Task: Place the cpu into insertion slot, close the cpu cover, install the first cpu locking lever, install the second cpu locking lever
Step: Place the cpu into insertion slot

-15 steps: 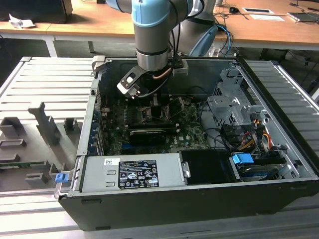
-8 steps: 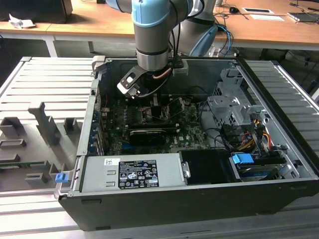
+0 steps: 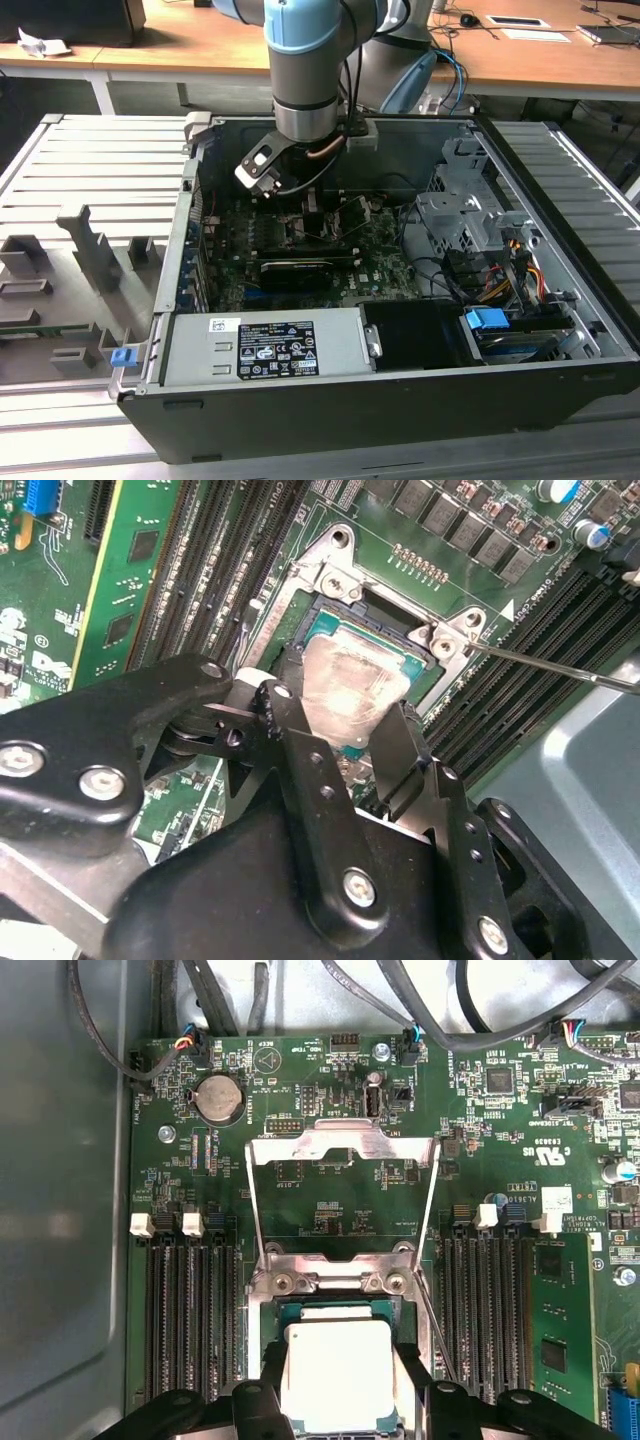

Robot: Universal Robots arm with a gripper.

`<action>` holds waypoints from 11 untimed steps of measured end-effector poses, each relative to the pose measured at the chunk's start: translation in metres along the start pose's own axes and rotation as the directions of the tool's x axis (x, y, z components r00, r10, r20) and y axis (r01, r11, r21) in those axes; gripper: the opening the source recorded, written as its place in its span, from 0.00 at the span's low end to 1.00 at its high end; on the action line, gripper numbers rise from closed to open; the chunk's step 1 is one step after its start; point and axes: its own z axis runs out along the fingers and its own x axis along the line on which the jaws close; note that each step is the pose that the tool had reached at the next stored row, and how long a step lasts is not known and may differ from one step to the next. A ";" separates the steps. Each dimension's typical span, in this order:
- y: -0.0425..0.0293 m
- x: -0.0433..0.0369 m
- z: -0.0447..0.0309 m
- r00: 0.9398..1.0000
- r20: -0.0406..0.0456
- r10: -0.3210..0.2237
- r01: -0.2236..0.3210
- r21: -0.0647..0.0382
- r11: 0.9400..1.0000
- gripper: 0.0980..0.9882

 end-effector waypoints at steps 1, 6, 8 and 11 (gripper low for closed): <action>0.0000 0.0000 0.0003 1.000 0.000 0.000 0.000 0.000 1.000 0.46; -0.0006 0.0001 0.0009 1.000 -0.001 0.000 0.000 0.000 1.000 0.48; -0.0003 0.0001 -0.0031 1.000 0.000 0.000 0.000 0.000 1.000 0.55; 0.0039 0.0002 -0.0078 1.000 0.000 0.000 0.000 0.018 1.000 0.18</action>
